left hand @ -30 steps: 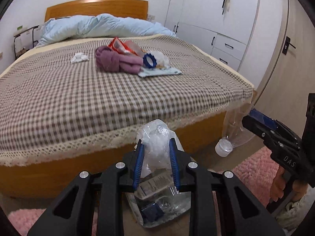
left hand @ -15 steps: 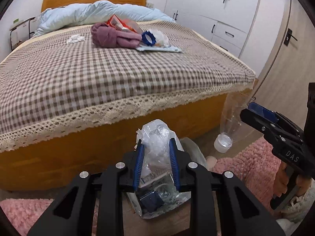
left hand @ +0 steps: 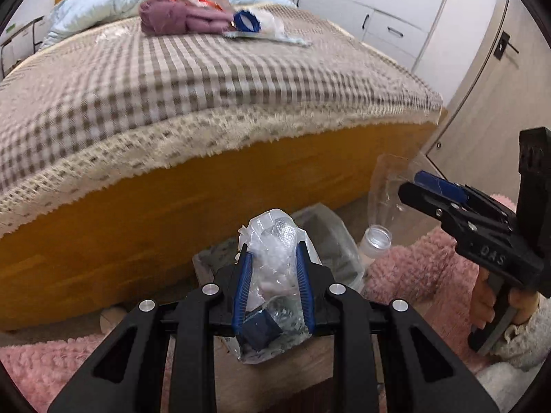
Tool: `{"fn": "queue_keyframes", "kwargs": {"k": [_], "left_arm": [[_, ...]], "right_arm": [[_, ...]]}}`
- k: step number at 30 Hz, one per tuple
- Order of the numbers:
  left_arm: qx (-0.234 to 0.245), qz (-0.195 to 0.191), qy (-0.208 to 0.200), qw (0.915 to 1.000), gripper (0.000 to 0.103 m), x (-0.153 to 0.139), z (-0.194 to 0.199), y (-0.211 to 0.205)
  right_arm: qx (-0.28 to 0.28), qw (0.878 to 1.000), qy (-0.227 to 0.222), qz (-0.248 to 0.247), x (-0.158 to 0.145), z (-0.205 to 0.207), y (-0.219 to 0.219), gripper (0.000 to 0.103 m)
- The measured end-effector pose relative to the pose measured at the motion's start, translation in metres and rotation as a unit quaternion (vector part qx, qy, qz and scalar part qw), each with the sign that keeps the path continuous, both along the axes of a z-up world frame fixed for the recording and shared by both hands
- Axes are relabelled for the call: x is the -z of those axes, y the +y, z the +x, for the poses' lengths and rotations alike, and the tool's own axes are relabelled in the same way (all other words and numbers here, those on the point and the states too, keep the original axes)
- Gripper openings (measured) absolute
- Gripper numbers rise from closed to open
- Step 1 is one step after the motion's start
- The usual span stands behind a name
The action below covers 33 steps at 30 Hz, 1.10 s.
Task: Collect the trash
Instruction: 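Lower the white bag and clear bottle into the bin with both tools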
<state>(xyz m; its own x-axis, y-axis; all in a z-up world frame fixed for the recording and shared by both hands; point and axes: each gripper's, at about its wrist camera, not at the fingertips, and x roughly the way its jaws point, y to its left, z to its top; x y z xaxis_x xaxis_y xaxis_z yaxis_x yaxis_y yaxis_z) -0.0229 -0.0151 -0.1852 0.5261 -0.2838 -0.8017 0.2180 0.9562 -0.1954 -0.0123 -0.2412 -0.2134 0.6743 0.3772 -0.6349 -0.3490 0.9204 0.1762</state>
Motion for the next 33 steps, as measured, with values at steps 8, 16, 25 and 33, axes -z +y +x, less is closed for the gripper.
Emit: {"fn": "queue_keyframes", "kwargs": {"k": [8,16,25,33], "left_arm": [[0.015,0.003,0.068,0.9976,0.023,0.053,0.022,-0.008],[0.002,0.015,0.12,0.9926,0.023,0.104,0.048,-0.01],[-0.03,-0.027,0.18,0.9829,0.023,0.139,0.059,0.012],[-0.046,-0.036,0.207,0.9766,0.023,0.157,0.062,0.022]], "right_arm": [[-0.014,0.999,0.043,-0.008,0.04,0.01,0.0,0.054],[-0.031,0.994,0.1,-0.014,0.087,0.021,0.01,0.054],[-0.101,0.985,0.132,-0.051,0.136,0.024,0.042,0.054],[-0.143,0.975,0.135,-0.107,0.173,0.021,0.063,0.054]]}}
